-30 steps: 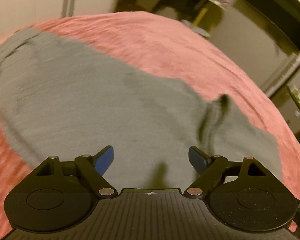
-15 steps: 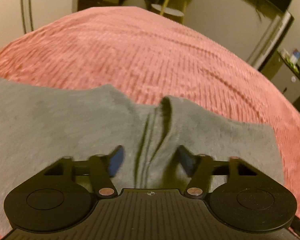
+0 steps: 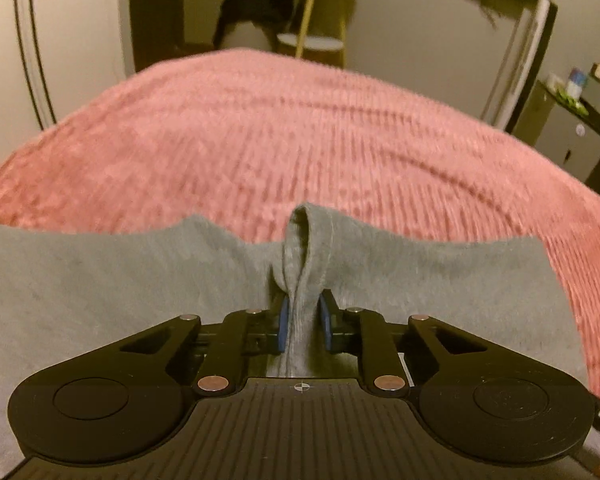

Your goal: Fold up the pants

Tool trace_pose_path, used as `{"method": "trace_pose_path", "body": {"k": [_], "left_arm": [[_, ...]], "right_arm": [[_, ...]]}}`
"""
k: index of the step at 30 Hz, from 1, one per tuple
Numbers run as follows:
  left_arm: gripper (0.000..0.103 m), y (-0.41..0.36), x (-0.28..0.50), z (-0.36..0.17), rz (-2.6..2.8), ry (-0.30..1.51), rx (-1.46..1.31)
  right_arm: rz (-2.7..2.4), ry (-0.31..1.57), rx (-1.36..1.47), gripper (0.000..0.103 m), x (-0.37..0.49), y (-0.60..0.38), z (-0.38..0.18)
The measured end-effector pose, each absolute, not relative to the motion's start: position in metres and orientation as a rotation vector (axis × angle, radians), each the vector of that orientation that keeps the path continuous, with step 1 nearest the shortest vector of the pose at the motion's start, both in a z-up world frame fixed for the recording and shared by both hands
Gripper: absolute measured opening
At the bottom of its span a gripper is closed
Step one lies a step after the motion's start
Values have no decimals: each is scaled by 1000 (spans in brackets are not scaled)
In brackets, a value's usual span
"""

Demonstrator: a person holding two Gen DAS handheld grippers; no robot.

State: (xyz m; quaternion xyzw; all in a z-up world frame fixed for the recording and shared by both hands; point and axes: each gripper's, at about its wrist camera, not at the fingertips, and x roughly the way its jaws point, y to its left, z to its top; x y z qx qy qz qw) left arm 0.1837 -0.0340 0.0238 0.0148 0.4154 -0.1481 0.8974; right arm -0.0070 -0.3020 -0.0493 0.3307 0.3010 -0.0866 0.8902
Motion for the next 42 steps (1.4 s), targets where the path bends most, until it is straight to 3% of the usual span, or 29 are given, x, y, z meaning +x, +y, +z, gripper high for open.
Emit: {"method": "trace_pose_path", "body": {"k": [1, 3, 4, 5, 10, 13, 16, 20, 26, 30, 35, 36, 40, 42], "left_arm": [[20, -32, 184, 21, -303, 843, 37], [42, -31, 189, 6, -265, 885, 100], [59, -29, 186, 1, -242, 883, 130], [70, -25, 180, 3, -229, 848, 140], [83, 24, 156, 22, -144, 808, 88], [93, 93, 138, 33, -34, 772, -86], [92, 170, 125, 31, 77, 766, -284], [67, 265, 113, 10, 211, 799, -612], [67, 320, 116, -15, 198, 810, -820], [73, 336, 125, -29, 189, 816, -949], [73, 344, 136, -32, 187, 789, -962], [70, 345, 139, -35, 186, 794, -967], [34, 345, 139, -35, 174, 787, -981], [28, 341, 134, -28, 147, 750, -933]], "right_arm": [[-180, 627, 689, 39, -7, -302, -49], [-176, 634, 687, 40, -6, -302, -50], [-177, 638, 683, 40, -5, -301, -50], [-179, 640, 679, 41, -5, -301, -50], [-178, 640, 690, 42, -5, -302, -50], [-159, 638, 696, 49, -5, -302, -50], [-144, 639, 702, 55, -5, -301, -50], [-135, 644, 703, 57, -5, -301, -49], [-143, 654, 681, 58, -6, -297, -46], [-143, 654, 689, 58, -6, -297, -46], [-144, 657, 693, 60, -6, -298, -47], [-144, 658, 690, 60, -6, -297, -47], [-144, 660, 682, 61, -5, -297, -48], [-145, 659, 687, 61, -5, -297, -48]]}}
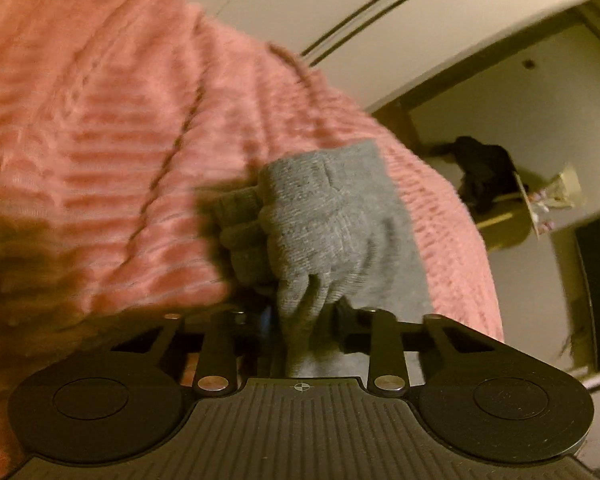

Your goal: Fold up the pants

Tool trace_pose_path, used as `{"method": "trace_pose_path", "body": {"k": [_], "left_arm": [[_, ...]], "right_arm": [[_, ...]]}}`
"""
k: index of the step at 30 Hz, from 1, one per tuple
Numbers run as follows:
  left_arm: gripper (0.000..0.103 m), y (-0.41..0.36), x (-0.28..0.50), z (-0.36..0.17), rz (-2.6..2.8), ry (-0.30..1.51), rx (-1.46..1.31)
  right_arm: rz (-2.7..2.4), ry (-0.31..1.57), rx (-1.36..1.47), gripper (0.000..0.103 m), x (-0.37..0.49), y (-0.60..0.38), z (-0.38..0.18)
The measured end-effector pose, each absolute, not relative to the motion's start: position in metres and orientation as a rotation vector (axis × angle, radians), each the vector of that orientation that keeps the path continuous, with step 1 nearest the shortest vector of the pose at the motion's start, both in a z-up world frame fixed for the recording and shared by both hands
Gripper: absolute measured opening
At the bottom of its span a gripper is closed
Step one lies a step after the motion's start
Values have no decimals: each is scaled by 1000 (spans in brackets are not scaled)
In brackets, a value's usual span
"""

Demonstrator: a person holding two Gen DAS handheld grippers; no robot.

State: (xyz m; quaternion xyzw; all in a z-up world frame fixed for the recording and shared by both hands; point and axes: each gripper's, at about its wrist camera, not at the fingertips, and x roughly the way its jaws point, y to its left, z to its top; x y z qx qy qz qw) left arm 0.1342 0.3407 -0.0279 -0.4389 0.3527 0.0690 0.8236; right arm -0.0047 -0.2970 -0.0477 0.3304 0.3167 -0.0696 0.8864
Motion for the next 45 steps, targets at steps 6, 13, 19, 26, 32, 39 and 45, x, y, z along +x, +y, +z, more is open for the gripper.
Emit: {"method": "trace_pose_path", "body": {"k": [6, 13, 19, 26, 32, 39, 45], "left_arm": [[48, 331, 136, -26, 94, 684, -894], [22, 300, 147, 8, 94, 707, -695], [21, 197, 124, 106, -142, 518, -263], [22, 41, 74, 126, -419, 437, 67], [44, -61, 57, 43, -502, 736, 274], [99, -39, 22, 52, -482, 717, 219], [102, 35, 35, 73, -304, 647, -29]], "right_arm": [[-143, 661, 683, 61, -3, -297, -48], [-140, 648, 720, 61, -7, -300, -48], [-138, 644, 726, 61, -8, -300, -48], [-141, 601, 778, 61, -19, -307, -44], [-114, 583, 792, 61, -25, -309, -42], [-83, 567, 813, 63, -29, -312, -39], [55, 548, 903, 80, -30, -296, -24]]}}
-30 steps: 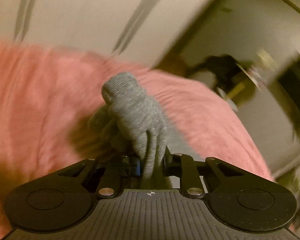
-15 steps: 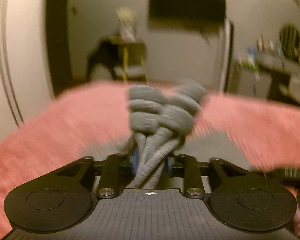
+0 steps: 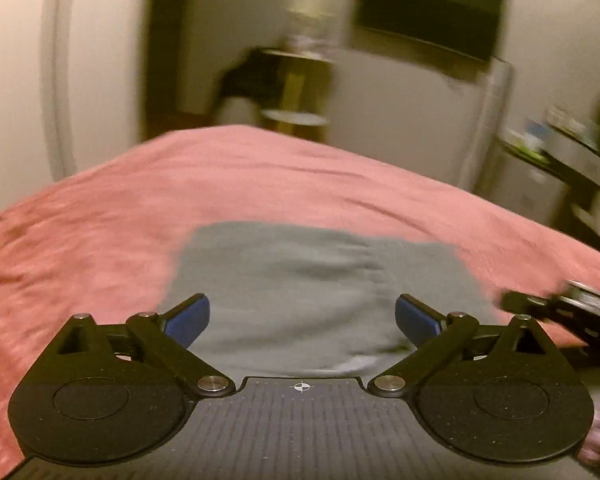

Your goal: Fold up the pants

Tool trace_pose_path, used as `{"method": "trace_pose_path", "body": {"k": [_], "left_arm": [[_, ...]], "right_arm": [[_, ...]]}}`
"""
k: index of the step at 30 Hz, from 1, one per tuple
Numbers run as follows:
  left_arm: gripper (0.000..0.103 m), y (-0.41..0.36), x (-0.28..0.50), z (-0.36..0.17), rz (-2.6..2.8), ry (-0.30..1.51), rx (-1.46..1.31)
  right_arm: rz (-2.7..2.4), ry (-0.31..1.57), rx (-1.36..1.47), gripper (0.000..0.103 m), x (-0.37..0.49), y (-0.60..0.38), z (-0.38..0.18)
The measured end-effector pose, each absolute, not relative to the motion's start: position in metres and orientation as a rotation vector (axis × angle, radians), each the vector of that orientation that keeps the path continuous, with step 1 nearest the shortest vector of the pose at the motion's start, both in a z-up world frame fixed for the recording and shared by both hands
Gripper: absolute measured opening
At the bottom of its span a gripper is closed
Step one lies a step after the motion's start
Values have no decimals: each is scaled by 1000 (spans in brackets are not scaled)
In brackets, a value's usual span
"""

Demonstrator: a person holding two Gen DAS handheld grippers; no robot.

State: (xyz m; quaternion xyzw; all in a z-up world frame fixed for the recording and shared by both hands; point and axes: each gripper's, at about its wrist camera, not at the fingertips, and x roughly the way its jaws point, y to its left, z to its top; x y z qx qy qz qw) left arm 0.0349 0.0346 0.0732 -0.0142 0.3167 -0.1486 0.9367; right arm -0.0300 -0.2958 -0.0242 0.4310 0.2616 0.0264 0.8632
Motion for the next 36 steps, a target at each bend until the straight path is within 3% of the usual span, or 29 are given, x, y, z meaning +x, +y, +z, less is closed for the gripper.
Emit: {"method": "trace_pose_path", "body": {"k": [4, 12, 15, 16, 18, 20, 22, 23, 25, 26, 29, 36], "left_arm": [[102, 77, 57, 47, -88, 770, -98], [102, 115, 74, 25, -70, 868, -364], [102, 113, 72, 18, -98, 890, -358], [102, 113, 74, 15, -105, 899, -361], [102, 113, 68, 12, -107, 913, -366], [102, 113, 67, 12, -120, 920, -369], [102, 114, 68, 10, -126, 919, -377], [102, 115, 67, 10, -128, 917, -383], [102, 116, 64, 12, -135, 909, -395], [102, 117, 63, 12, -150, 901, -403], [102, 115, 51, 22, -276, 852, -414], [102, 80, 46, 25, -360, 906, -209]], "right_arm": [[190, 762, 966, 85, 7, -278, -39], [210, 853, 1025, 87, 57, -267, -55], [239, 866, 1053, 60, 66, -263, -58], [254, 859, 1059, 55, 68, -263, -58], [256, 859, 1054, 56, 70, -262, -59], [268, 864, 1079, 69, 73, -261, -60], [274, 867, 1142, 74, 78, -260, -66], [264, 869, 1162, 70, 80, -258, -67], [210, 876, 1117, 49, 86, -252, -57], [200, 863, 1045, 45, 87, -246, -45], [235, 770, 879, 42, 84, -230, -3], [300, 584, 899, 41, 73, -229, 72]]}}
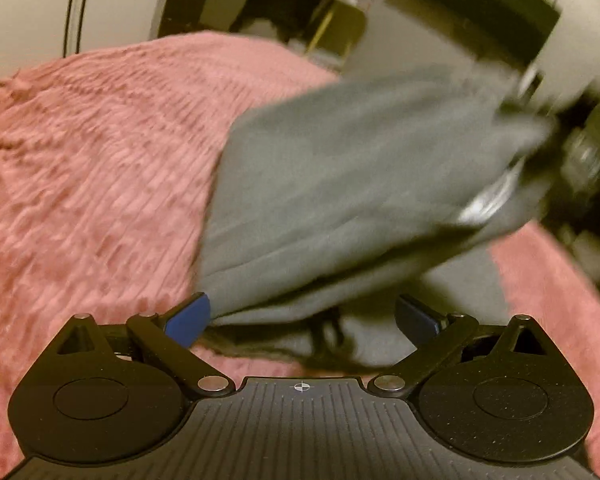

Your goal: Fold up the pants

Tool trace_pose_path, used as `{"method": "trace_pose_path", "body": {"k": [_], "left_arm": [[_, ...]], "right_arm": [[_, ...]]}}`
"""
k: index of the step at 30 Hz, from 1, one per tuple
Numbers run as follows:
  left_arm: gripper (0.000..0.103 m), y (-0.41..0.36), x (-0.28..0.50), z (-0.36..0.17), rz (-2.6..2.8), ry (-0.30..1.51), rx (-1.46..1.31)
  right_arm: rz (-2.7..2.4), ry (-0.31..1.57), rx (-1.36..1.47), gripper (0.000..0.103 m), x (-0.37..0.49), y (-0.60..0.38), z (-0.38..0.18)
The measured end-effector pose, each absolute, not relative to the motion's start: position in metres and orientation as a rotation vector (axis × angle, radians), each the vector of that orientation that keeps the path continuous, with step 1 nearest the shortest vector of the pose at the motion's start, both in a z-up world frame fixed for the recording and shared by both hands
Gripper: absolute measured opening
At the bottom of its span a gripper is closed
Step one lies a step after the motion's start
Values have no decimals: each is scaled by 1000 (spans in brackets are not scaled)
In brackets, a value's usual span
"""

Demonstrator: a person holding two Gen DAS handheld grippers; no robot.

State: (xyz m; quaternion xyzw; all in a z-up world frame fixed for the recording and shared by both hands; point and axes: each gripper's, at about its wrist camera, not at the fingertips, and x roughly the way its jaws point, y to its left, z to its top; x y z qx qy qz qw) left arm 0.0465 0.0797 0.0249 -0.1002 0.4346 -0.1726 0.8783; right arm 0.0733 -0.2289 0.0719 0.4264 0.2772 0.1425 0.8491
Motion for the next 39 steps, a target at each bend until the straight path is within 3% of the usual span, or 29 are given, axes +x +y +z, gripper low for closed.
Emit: {"method": "trace_pose_path", "body": {"k": [1, 5, 12, 15, 19, 22, 25, 27, 28, 29, 30, 31, 36, 39], "left_arm": [[100, 76, 50, 21, -341, 936, -190], [63, 79, 69, 0, -218, 1068, -223], [51, 93, 71, -5, -213, 1081, -327], [51, 89, 69, -2, -228, 1084, -299], [56, 84, 66, 4, -252, 1080, -273], [69, 76, 56, 15, -310, 1033, -238], [93, 67, 51, 21, -395, 986, -213], [93, 57, 51, 20, -426, 989, -180], [93, 52, 53, 18, -429, 1002, -152], [93, 46, 54, 15, -419, 1015, -117], [93, 41, 54, 13, -411, 1024, -89], [93, 38, 55, 11, -405, 1029, -73], [92, 31, 55, 12, -383, 1031, -25], [92, 33, 53, 13, -361, 1019, -21]], "right_arm": [[311, 566, 902, 41, 69, -230, 79], [310, 511, 888, 41, 55, -245, 95], [189, 533, 847, 41, 36, -277, 72], [98, 588, 806, 43, 36, -289, 41], [-12, 777, 810, 63, 42, -304, -13], [-2, 775, 977, 72, 33, -328, -41], [58, 707, 1196, 78, 29, -350, -56], [87, 714, 1218, 78, 34, -353, -59], [95, 726, 1205, 73, 39, -352, -58], [96, 737, 1173, 55, 42, -351, -56], [82, 751, 1115, 44, 45, -345, -50], [62, 759, 1033, 40, 47, -338, -42], [-13, 672, 621, 33, 46, -295, 14], [-32, 582, 514, 33, 39, -283, 38]]}}
